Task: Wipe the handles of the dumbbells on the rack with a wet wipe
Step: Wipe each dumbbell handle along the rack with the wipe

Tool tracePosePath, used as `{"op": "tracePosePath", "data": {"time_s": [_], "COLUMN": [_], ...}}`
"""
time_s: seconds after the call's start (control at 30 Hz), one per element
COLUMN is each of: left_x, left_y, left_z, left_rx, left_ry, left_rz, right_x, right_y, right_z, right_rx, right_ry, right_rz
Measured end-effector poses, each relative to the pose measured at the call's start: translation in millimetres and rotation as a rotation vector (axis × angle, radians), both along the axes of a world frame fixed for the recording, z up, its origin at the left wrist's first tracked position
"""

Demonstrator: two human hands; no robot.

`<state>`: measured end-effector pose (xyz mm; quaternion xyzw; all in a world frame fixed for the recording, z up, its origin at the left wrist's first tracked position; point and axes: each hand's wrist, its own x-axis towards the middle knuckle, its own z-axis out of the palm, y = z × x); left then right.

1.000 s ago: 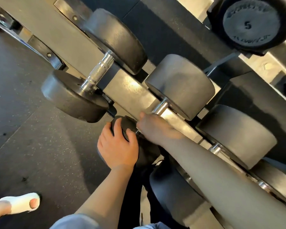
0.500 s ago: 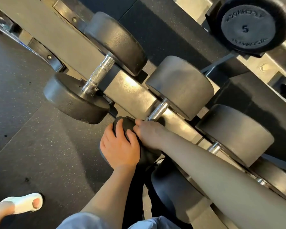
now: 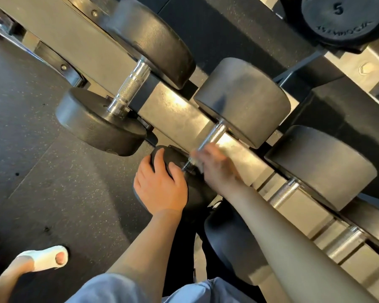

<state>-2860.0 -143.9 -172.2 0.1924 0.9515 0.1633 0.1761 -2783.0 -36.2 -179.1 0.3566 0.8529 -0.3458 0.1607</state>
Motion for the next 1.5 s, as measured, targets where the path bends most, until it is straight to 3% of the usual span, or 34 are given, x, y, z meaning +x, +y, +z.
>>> {"op": "tracePosePath", "data": {"time_s": [0.1,0.23,0.33,0.5,0.53,0.73,0.83,0.9,0.97,1.3,1.4,1.5], "left_x": [-0.8,1.2,2.4,0.0,0.1,0.5,-0.6,-0.2,0.5,-0.7,-0.6,-0.4], "left_y": [-3.4,-1.6,4.2,4.8,4.3,2.1,2.2,2.6,2.3,0.9,1.6,0.7], "left_z": [1.6,3.2,7.9,5.6,4.4,3.7,3.9,4.2,4.2,2.9,3.3,1.8], "left_rx": [-0.014,0.007,0.012,0.000,0.001,0.011,0.003,0.002,0.000,0.000,-0.004,-0.004], "left_ry": [-0.002,-0.012,-0.034,-0.024,-0.024,-0.033,-0.035,-0.039,-0.037,-0.041,-0.041,-0.031], "left_rz": [-0.012,0.019,0.006,0.014,0.021,0.022,0.021,0.028,0.024,0.010,0.008,0.001], "right_x": [7.4,15.5,17.3,-0.5,-3.8,-0.5,-7.5,-18.4,-27.1,-13.6,-14.1,-27.9], "right_y": [-11.8,-9.7,-17.6,-15.7,-10.7,-1.4,8.2,19.7,28.8,33.4,36.1,29.0], "right_z": [-5.6,-15.1,-20.7,-21.8,-23.9,-12.2,-5.7,-2.9,-1.1,-15.4,-10.7,-0.1], "right_rx": [-0.117,0.001,0.058,-0.115,-0.195,-0.756,-0.852,-0.863,-0.884,-1.165,-1.109,-0.893], "right_ry": [0.133,0.240,0.300,0.457,0.454,0.402,0.670,0.785,0.765,0.786,0.718,0.722], "right_rz": [0.061,-0.058,-0.448,-1.386,-1.471,-1.504,-1.761,-1.917,-2.002,-2.041,-2.099,-2.131]}}
